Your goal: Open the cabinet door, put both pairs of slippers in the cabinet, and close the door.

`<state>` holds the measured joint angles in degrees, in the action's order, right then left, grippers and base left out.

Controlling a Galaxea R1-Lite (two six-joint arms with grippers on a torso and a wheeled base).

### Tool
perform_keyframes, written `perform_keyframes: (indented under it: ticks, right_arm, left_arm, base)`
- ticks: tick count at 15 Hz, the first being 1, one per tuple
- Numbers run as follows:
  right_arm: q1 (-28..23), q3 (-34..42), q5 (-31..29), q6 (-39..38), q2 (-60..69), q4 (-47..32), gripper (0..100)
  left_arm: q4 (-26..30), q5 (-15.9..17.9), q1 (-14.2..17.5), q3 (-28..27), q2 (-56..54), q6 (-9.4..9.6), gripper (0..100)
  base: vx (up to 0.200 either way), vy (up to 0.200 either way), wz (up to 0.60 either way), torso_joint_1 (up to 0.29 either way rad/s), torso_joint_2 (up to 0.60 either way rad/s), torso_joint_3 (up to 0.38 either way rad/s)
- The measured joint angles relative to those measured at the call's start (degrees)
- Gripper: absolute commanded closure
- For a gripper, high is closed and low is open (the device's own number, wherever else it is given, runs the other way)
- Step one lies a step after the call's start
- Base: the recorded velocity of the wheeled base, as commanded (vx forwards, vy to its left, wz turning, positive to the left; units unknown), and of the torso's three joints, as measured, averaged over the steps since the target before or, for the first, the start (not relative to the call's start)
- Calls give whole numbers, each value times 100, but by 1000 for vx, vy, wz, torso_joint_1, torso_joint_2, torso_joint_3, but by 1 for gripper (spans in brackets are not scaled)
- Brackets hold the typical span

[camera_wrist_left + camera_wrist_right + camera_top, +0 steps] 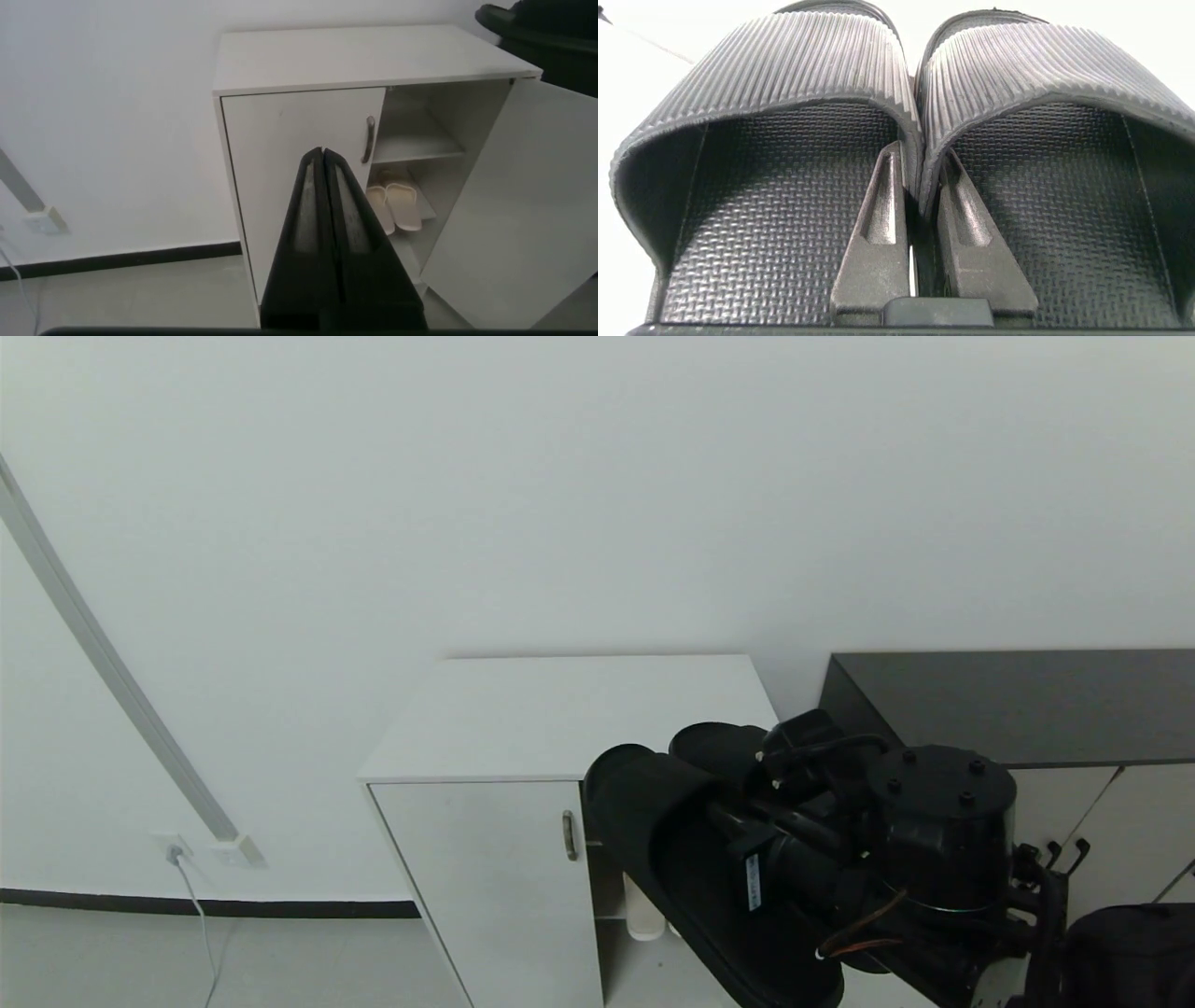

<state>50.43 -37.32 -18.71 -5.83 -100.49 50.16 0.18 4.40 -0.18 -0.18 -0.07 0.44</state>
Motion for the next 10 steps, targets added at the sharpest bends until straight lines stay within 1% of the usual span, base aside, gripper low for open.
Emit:
perform_keyframes:
  ticks: [4,10]
  right_arm:
    - [1,6,-9,6,-52,0,100]
    - [22,72,7,20,-84,44,100]
  left_arm:
    - [-2,0,2,0,0,-6,100]
    - [-2,0,2,0,0,-9,100]
  base:
    - [0,0,0,0,0,0]
    - [0,0,0,-137,323,171]
